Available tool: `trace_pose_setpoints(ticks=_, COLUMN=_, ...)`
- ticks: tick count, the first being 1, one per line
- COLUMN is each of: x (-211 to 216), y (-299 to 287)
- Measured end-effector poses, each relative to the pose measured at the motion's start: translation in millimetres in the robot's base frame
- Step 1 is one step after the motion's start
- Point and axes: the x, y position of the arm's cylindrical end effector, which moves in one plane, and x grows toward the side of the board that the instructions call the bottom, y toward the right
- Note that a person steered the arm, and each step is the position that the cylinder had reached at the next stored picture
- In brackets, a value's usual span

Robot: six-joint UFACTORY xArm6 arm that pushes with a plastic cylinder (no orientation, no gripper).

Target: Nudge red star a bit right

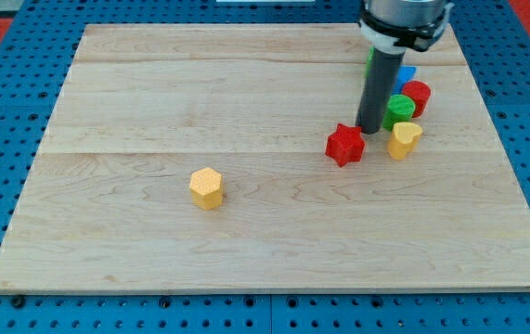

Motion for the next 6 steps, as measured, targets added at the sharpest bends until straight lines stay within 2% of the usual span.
trace_pose_setpoints(ticks=2, x=-4, y=-86)
trace_pose_setpoints(ticks=3, x=29, y=-85)
trace_pose_setpoints(ticks=5, x=76, y=-11)
trace_pose_setpoints(ticks=6, x=90, y=1)
